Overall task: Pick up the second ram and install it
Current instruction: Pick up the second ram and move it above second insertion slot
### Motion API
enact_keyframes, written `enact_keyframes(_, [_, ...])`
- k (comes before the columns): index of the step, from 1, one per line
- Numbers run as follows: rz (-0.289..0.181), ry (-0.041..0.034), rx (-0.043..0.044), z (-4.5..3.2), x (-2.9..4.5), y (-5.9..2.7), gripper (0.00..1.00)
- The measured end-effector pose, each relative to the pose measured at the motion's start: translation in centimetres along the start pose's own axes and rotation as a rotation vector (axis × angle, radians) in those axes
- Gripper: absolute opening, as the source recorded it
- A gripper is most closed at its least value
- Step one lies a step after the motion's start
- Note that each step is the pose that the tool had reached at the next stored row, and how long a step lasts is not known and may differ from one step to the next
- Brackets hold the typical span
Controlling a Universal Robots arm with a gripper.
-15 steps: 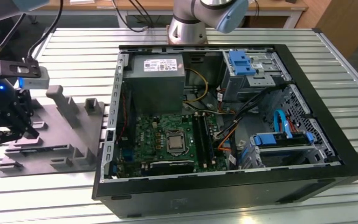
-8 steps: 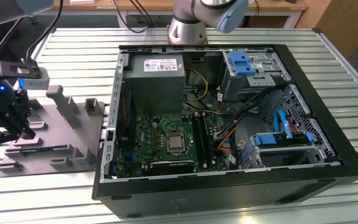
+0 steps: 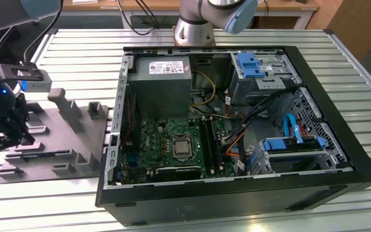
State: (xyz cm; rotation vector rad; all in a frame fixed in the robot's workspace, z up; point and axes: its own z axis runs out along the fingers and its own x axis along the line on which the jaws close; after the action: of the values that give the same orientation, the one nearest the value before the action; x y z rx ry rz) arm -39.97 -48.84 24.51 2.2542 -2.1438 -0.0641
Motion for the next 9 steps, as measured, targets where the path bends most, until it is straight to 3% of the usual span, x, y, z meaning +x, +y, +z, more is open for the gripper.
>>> enact_keyframes(5, [0.0,0.0,0.0,0.02,0.0,0.0,0.11])
enact_keyframes(7, [0.0,0.0,0.0001,0.03,0.0,0.0,0.16])
enact_keyframes(9, [0.0,0.0,0.0,0.03,0.0,0.0,0.29])
